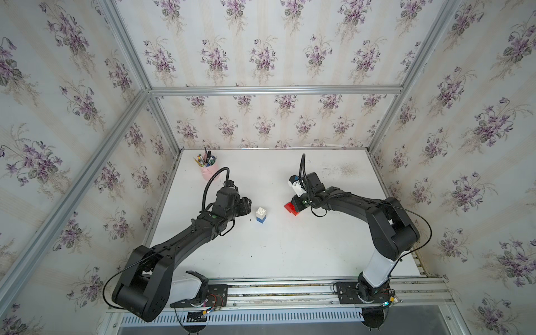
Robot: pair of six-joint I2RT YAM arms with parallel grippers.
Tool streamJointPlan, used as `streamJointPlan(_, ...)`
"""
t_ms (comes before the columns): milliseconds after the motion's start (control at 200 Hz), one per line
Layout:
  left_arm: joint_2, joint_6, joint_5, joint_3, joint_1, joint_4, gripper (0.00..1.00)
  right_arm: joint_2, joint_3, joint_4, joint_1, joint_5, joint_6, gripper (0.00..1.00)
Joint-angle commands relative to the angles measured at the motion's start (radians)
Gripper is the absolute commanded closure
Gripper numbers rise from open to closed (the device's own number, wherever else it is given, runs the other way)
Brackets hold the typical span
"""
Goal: Assemble the letter r with lego
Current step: Adjust the lego brick at the center of the board, then move the lego brick at the center of the board.
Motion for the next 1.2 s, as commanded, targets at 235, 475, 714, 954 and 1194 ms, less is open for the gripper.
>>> streamJointPlan(235,-0.019,0.005,-0.014,0.0,0.002,0.013,0.39,-0.091,-0.005,-0.057,-0.001,0.074,0.028,1.0)
streamJointPlan(475,-0.039,0.009,-0.023,0.005,0.001,-0.008,0.39,-0.189,-0.049,0.022,-0.048,0.073,0.086,1.0)
streamJointPlan(714,-0.035,0.007,-0.017,0.001,0.001,-0.009,0.39,-0.166,-0.102,0.011,-0.157,0.043,0.145,1.0)
streamJointPlan(954,-0.026,0.001,-0.007,0.007,0.001,-0.001,0.39,-0.047,-0.086,-0.003,-0.144,-0.057,0.145,1.0)
streamJointPlan(1194,-0.024,0.001,-0.008,0.007,0.002,-0.004,0.39,-0.021,-0.075,-0.013,-0.069,-0.032,0.163,1.0)
